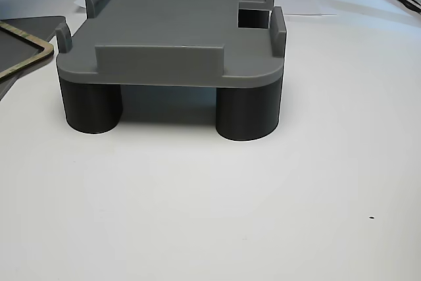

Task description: Move top rectangular frame to the holder.

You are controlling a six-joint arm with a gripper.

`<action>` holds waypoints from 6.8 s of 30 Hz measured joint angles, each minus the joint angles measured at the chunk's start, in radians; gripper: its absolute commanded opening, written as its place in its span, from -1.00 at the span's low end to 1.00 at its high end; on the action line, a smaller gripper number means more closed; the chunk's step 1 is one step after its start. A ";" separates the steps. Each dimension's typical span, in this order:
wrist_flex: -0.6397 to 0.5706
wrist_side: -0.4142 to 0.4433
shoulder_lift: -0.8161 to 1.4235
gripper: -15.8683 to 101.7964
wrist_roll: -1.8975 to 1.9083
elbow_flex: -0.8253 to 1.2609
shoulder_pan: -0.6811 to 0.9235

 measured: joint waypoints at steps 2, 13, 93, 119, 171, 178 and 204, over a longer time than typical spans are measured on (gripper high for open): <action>-0.017 -0.008 0.000 0.75 -0.021 0.008 0.002; -0.052 0.011 -0.083 0.64 -0.109 -0.012 0.002; -0.037 0.377 -0.097 -0.91 0.393 -0.341 -0.015; 0.103 0.538 -0.028 -0.92 1.698 -0.459 -0.261; 0.224 0.328 -0.141 -0.93 3.208 -0.428 -0.571; 0.247 0.258 -0.207 -0.93 3.258 -0.485 -0.577; 0.247 0.210 -0.202 -0.93 3.270 -0.411 -0.588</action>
